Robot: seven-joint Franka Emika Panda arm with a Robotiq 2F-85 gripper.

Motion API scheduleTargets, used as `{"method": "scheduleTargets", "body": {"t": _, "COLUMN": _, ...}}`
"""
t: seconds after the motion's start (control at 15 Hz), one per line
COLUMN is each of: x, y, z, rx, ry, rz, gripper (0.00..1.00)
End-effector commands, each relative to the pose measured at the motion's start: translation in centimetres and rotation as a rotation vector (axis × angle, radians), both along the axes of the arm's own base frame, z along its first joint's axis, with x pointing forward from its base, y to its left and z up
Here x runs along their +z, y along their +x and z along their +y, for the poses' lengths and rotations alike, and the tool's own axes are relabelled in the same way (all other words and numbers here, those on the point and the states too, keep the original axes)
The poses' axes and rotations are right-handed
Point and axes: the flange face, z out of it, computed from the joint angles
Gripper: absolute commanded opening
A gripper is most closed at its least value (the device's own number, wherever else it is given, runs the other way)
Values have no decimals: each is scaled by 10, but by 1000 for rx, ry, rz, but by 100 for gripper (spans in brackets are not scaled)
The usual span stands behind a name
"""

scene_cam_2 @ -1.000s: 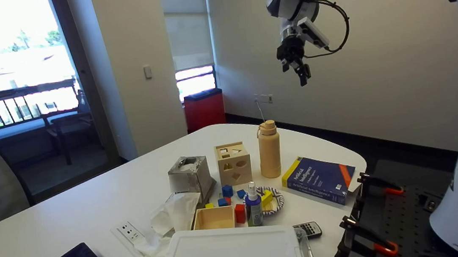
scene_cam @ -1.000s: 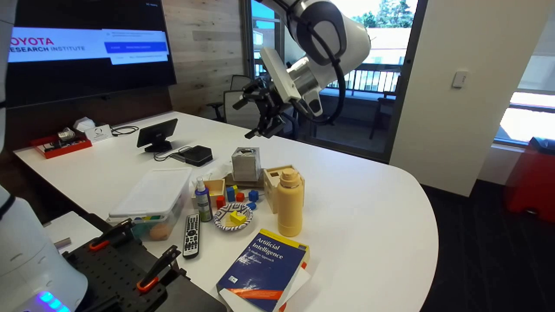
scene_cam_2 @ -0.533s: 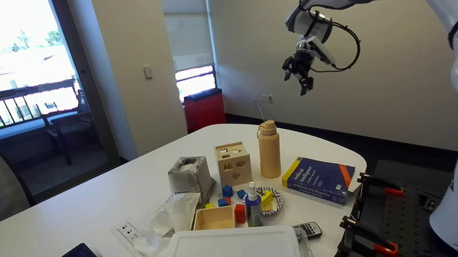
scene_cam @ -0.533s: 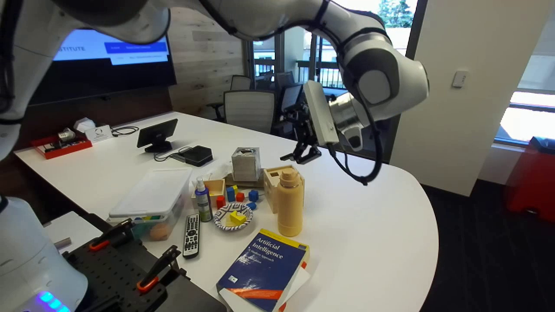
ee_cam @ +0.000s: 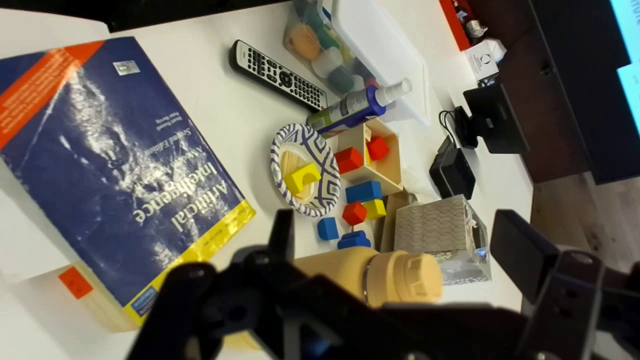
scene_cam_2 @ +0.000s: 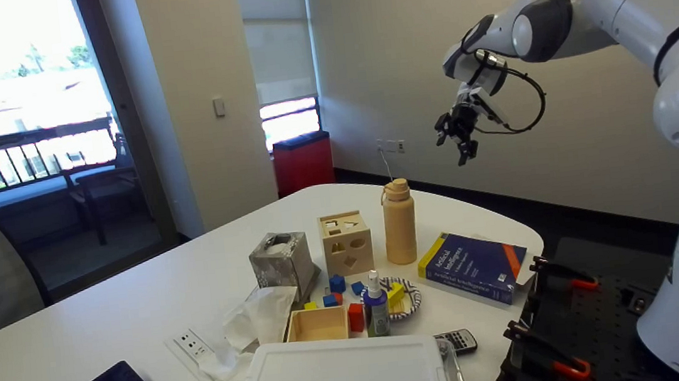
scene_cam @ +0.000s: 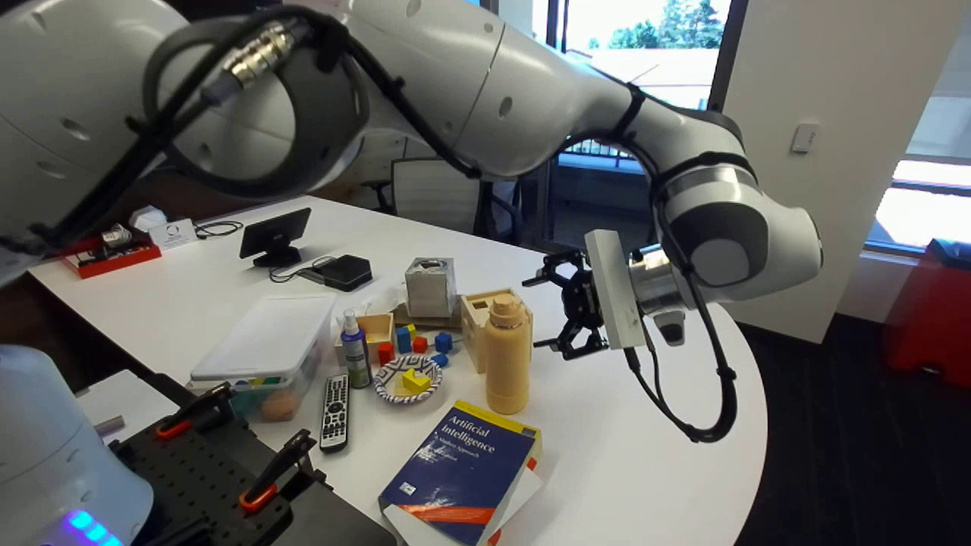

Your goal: Open the book

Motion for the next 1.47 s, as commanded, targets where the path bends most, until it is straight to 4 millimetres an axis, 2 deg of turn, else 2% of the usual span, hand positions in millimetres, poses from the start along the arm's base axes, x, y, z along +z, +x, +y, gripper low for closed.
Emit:
{"method": "scheduleTargets", "body": {"t": 0.0, "x": -27, "y": -2, "z": -18, "rx": -10, "ry": -25, "rz": 41, "gripper": 100}}
{"method": "scheduleTargets", "body": {"t": 0.6, "x": -115, "y": -33, "z": -50, "rx": -72, "ry": -82, "rz": 122, "gripper": 100}}
{"method": "scheduleTargets", "body": {"t": 0.93, "x": -157, "y": -48, "z": -52, "rx": -59, "ry": -114, "rz": 182, "gripper": 100}}
{"method": "scheduleTargets", "body": {"t": 1.07, "x": -172, "y": -55, "z": -50, "rx": -48, "ry": -113, "rz": 205, "gripper": 100}}
{"method": "scheduleTargets", "body": {"t": 1.4, "x": -188, "y": -63, "z": -43, "rx": -32, "ry": -105, "rz": 245, "gripper": 100}}
